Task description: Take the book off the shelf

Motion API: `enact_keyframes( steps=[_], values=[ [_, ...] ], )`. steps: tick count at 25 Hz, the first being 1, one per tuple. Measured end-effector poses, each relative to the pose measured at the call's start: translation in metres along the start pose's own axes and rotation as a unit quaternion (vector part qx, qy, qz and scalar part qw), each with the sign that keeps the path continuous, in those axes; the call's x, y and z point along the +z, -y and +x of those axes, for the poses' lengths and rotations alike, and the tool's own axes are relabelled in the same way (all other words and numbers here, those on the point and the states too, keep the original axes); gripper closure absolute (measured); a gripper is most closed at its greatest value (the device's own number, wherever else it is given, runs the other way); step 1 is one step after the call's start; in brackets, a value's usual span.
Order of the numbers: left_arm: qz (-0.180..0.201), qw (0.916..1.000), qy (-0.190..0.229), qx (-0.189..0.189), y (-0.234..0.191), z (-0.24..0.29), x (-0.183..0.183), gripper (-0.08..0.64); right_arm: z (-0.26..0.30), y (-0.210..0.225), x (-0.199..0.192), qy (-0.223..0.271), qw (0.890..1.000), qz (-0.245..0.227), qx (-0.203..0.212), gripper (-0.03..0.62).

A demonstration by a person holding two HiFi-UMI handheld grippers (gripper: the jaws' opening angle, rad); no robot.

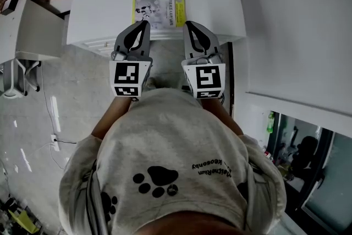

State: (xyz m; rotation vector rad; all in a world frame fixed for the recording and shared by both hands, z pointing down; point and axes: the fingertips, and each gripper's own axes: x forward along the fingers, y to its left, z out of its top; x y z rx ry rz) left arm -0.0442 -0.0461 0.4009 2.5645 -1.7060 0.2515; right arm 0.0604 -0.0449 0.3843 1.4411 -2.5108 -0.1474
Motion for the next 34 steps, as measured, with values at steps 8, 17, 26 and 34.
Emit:
enact_keyframes(
  steps=[8,17,26,34],
  values=[
    [0.019,0.9998,0.002,-0.003,0.013,-0.015,0.005,0.551,-0.019,-0.016,-0.001,0.015,0.999,0.027,0.008,0.575],
    [0.02,0.9995,0.008,-0.023,0.016,-0.027,-0.005,0.551,-0.02,-0.043,-0.001,0.019,0.999,0.028,0.011,0.575],
    [0.026,0.9984,0.013,-0.049,0.01,-0.034,-0.015,0.551,-0.016,-0.064,-0.008,0.018,0.999,0.037,0.003,0.575],
    [0.021,0.9978,0.014,-0.062,0.002,-0.034,-0.025,0.551,-0.008,-0.077,-0.016,0.012,0.999,0.032,0.005,0.575]
  ],
)
